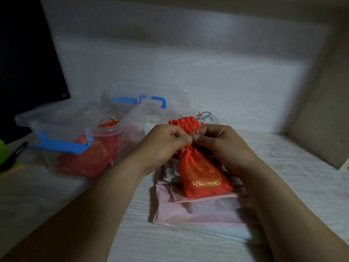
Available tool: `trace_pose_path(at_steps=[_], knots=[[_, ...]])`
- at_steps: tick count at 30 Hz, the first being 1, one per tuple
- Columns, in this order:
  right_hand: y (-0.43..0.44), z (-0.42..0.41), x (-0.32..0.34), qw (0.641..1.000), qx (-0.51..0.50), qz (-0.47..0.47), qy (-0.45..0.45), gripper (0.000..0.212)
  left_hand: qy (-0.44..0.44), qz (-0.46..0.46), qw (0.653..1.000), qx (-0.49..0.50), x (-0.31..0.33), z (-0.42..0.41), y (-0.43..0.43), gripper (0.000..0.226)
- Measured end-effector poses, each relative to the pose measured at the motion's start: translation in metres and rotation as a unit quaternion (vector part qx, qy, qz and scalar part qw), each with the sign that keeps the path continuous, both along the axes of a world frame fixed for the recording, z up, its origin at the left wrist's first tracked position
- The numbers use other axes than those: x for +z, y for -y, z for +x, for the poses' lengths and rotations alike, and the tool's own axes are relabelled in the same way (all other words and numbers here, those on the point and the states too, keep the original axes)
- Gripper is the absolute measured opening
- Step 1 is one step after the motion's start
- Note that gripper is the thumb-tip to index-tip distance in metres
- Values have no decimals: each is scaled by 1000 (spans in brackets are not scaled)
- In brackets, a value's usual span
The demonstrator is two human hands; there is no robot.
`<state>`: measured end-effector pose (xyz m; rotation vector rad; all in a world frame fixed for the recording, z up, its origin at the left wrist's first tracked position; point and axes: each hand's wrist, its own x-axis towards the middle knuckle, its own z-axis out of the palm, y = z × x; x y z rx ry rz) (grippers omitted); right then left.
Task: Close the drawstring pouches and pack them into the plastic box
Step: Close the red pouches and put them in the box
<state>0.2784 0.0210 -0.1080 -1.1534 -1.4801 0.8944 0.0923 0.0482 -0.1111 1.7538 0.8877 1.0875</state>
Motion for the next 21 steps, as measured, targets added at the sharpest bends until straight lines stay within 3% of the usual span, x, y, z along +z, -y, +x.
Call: trace_pose_path(at_steps=[13, 21], knots=[[-1, 0, 0, 1000, 29, 11, 4, 8, -9, -23, 999, -20, -3, -2, -2, 10], [0, 1, 1, 999, 35, 7, -12, 10, -11, 9, 1000, -21, -5, 0, -1, 12]])
